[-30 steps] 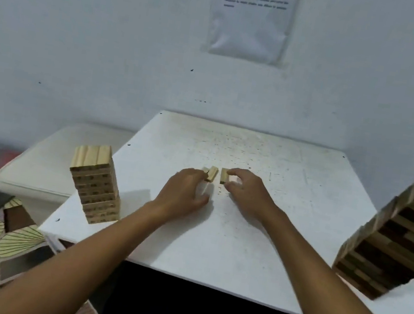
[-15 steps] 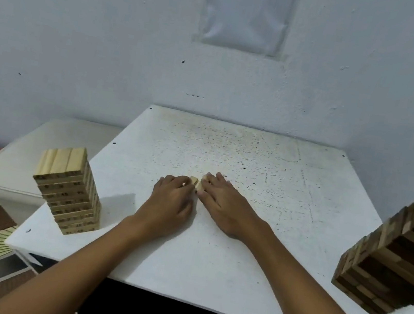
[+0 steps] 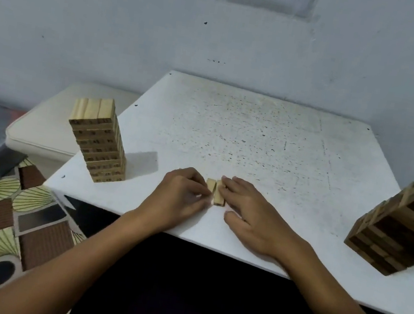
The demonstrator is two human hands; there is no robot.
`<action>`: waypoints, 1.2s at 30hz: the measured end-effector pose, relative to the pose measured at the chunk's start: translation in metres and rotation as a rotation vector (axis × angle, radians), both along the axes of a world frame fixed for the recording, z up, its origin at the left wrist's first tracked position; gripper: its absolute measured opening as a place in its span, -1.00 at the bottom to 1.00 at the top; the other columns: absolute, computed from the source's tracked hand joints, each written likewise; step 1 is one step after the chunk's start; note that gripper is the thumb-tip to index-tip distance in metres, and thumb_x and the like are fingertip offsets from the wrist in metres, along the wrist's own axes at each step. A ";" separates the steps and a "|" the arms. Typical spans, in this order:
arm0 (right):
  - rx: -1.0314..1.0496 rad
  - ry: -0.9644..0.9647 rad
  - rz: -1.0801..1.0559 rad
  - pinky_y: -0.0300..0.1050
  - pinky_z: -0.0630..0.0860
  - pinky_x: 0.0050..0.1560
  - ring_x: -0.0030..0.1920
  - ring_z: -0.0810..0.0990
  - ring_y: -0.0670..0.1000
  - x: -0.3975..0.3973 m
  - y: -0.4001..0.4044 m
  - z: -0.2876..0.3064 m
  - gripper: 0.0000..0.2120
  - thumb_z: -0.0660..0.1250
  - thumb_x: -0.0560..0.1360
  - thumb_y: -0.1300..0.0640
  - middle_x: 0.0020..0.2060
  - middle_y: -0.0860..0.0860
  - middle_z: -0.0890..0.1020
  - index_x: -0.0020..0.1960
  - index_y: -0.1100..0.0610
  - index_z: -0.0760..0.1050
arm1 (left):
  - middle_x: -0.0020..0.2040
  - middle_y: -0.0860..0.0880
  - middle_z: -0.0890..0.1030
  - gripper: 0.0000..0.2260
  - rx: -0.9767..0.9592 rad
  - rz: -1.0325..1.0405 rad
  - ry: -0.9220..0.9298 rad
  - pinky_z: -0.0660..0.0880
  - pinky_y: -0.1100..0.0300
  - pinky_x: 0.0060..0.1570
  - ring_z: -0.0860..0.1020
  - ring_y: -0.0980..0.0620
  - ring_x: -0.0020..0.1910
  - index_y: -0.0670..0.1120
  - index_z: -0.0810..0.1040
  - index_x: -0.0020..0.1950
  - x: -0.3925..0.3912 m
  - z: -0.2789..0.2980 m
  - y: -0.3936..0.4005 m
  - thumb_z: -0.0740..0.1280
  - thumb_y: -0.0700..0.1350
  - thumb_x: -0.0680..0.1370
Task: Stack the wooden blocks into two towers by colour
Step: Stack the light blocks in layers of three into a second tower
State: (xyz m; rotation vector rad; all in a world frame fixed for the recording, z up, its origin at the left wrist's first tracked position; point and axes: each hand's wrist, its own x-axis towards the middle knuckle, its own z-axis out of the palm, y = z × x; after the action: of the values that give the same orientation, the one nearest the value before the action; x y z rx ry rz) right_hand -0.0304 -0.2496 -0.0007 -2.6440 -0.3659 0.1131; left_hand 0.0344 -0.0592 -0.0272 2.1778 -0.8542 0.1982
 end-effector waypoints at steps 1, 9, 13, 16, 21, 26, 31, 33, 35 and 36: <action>0.006 -0.010 0.001 -0.25 0.05 0.42 0.53 0.02 -0.11 -0.003 0.001 -0.001 -0.49 0.15 0.57 0.18 0.55 -0.10 0.15 0.52 0.08 0.24 | -0.15 0.06 0.62 -0.86 -0.001 -0.018 -0.006 0.49 0.25 -0.08 0.56 0.18 -0.17 -0.06 0.73 -0.12 -0.003 0.000 0.002 0.45 -0.04 0.40; 0.212 -0.092 -0.079 -0.42 0.11 0.34 0.44 0.21 -0.23 -0.013 -0.014 -0.004 -0.53 0.32 0.53 0.19 0.41 -0.22 0.32 0.43 -0.02 0.40 | 0.07 0.13 0.58 -0.68 0.046 -0.010 0.028 0.41 -0.15 0.17 0.50 0.21 0.08 0.07 0.70 -0.02 -0.018 -0.001 0.004 0.42 0.20 0.33; 0.273 -0.036 -0.147 -0.33 0.21 0.31 0.33 0.33 -0.26 -0.008 -0.027 -0.001 -0.52 0.42 0.46 0.18 0.31 -0.23 0.41 0.35 -0.05 0.48 | 0.34 0.06 0.51 -0.59 0.124 -0.019 0.093 0.30 -0.13 0.31 0.43 0.09 0.26 0.07 0.65 0.16 -0.020 0.007 -0.002 0.42 0.16 0.35; 0.358 -0.012 -0.176 -0.37 0.34 0.23 0.21 0.47 -0.28 -0.006 -0.030 -0.004 -0.61 0.47 0.41 0.19 0.24 -0.15 0.53 0.21 -0.07 0.59 | 0.26 0.03 0.58 -0.68 0.129 -0.043 0.109 0.35 -0.09 0.29 0.45 0.10 0.25 0.04 0.68 0.11 -0.018 0.007 -0.007 0.44 0.11 0.40; 0.428 -0.093 -0.207 -0.49 0.38 0.07 0.13 0.48 -0.32 -0.008 -0.026 -0.012 -0.77 0.56 0.34 0.14 0.09 -0.14 0.60 -0.01 -0.01 0.68 | 0.20 -0.03 0.63 -0.66 0.066 -0.032 0.095 0.35 0.39 0.18 0.55 0.07 0.18 -0.09 0.67 0.13 -0.018 0.012 -0.009 0.55 -0.08 0.39; 0.319 -0.125 -0.176 -0.28 0.36 0.14 0.16 0.40 -0.25 -0.010 -0.028 -0.013 -0.78 0.51 0.40 0.03 0.03 -0.22 0.56 0.04 -0.04 0.67 | 0.17 0.00 0.63 -0.54 0.016 -0.018 0.089 0.29 0.57 0.12 0.50 0.21 0.15 -0.15 0.65 0.15 -0.020 0.015 -0.012 0.60 -0.04 0.32; 0.288 -0.158 -0.167 -0.26 0.37 0.08 0.07 0.43 -0.20 -0.015 -0.029 -0.014 -0.83 0.48 0.44 0.08 -0.09 -0.18 0.55 0.02 -0.08 0.68 | 0.23 -0.02 0.60 -0.48 0.021 -0.043 0.152 0.27 0.56 0.15 0.50 0.24 0.17 -0.13 0.64 0.19 -0.019 0.014 -0.020 0.63 -0.07 0.27; 0.285 -0.157 -0.192 -0.23 0.39 0.04 0.03 0.44 -0.18 -0.017 -0.028 -0.014 -0.84 0.47 0.45 0.10 -0.13 -0.16 0.54 0.02 -0.07 0.69 | 0.24 -0.02 0.59 -0.47 0.026 -0.068 0.171 0.26 0.57 0.15 0.48 0.28 0.16 -0.13 0.62 0.22 -0.016 0.015 -0.021 0.62 -0.12 0.28; 0.297 -0.152 -0.222 -0.20 0.39 -0.02 -0.02 0.46 -0.14 -0.019 -0.028 -0.014 -0.84 0.46 0.46 0.12 -0.17 -0.12 0.53 0.01 -0.05 0.69 | 0.25 -0.01 0.59 -0.43 0.038 -0.112 0.220 0.29 0.56 0.14 0.48 0.29 0.16 -0.11 0.55 0.31 -0.015 0.018 -0.022 0.57 -0.17 0.31; 0.300 -0.149 -0.230 -0.19 0.39 -0.05 -0.04 0.47 -0.13 -0.021 -0.028 -0.014 -0.84 0.46 0.46 0.13 -0.19 -0.10 0.53 0.01 -0.05 0.69 | 0.26 0.00 0.58 -0.39 0.051 -0.144 0.246 0.30 0.53 0.16 0.49 0.29 0.17 -0.10 0.50 0.36 -0.015 0.021 -0.022 0.53 -0.16 0.31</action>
State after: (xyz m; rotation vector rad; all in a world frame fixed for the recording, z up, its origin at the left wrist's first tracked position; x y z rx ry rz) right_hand -0.0514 -0.2774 -0.0149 -2.3809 -0.1127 -0.1986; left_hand 0.0198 -0.0814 -0.0066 2.1219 -0.8775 -0.1613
